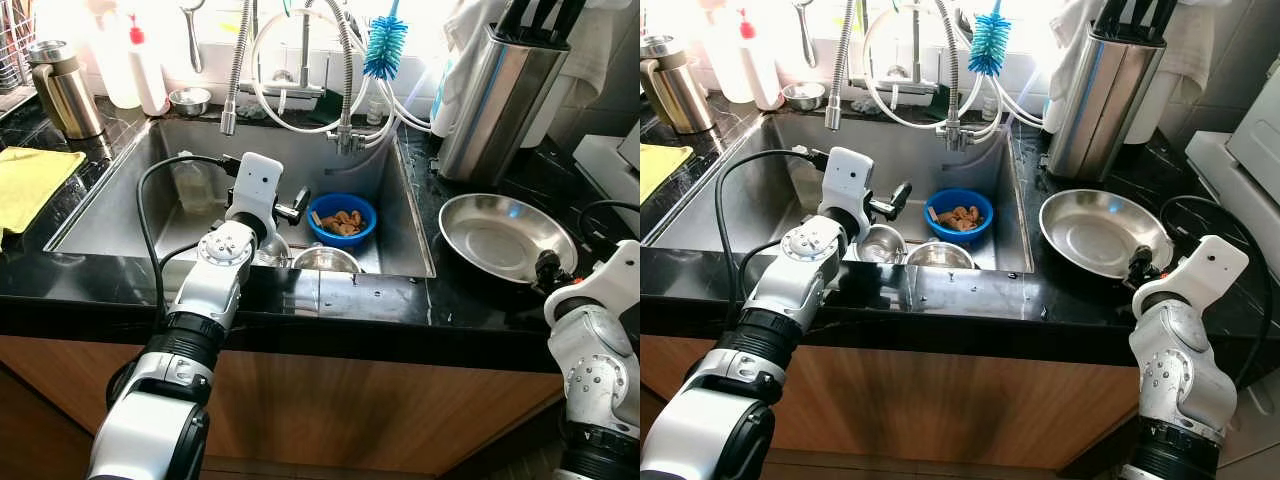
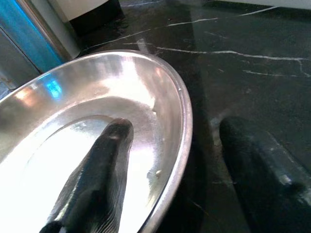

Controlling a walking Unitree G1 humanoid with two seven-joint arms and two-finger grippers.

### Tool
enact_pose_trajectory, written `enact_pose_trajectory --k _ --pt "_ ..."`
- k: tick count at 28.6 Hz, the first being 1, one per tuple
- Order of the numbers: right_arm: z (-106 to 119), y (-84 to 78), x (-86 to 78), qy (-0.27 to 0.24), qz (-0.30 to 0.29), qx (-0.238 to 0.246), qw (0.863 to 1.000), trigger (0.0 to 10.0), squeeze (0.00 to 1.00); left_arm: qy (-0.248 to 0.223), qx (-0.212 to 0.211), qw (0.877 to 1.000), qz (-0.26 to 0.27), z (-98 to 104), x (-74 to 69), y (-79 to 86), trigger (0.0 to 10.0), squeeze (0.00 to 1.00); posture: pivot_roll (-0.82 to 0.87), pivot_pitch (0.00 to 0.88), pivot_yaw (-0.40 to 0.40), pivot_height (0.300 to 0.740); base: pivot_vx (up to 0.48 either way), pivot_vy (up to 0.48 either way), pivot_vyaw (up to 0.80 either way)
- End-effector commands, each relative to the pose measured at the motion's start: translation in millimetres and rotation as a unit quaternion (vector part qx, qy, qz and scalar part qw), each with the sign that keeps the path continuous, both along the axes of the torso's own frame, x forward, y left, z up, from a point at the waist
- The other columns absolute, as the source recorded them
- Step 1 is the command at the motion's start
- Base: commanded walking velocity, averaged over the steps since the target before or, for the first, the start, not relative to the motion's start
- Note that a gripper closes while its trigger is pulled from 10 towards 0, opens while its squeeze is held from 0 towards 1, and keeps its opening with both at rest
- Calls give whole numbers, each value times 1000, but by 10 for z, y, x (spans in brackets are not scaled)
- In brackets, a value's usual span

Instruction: Kitchen organization

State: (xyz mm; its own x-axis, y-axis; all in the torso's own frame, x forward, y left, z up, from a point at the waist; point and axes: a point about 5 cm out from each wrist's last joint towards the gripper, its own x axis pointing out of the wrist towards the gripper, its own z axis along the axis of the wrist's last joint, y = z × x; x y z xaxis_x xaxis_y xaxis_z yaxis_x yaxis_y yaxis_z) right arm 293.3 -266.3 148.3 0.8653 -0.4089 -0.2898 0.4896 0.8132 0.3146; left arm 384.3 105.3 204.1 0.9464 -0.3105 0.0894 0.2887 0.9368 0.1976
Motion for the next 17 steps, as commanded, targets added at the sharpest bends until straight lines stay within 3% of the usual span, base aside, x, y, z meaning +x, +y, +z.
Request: enact_pose_trajectory --k 1,17 --pt "5 -18 20 -1 -4 5 1000 0 0 -26 7 1000 -5 130 -3 -27 10000 0 102 19 -76 740 0 0 0" --pt "15 3 48 -4 -5 10 1000 0 0 -37 26 999 -8 168 -4 -34 10000 0 105 16 -75 740 0 0 0"
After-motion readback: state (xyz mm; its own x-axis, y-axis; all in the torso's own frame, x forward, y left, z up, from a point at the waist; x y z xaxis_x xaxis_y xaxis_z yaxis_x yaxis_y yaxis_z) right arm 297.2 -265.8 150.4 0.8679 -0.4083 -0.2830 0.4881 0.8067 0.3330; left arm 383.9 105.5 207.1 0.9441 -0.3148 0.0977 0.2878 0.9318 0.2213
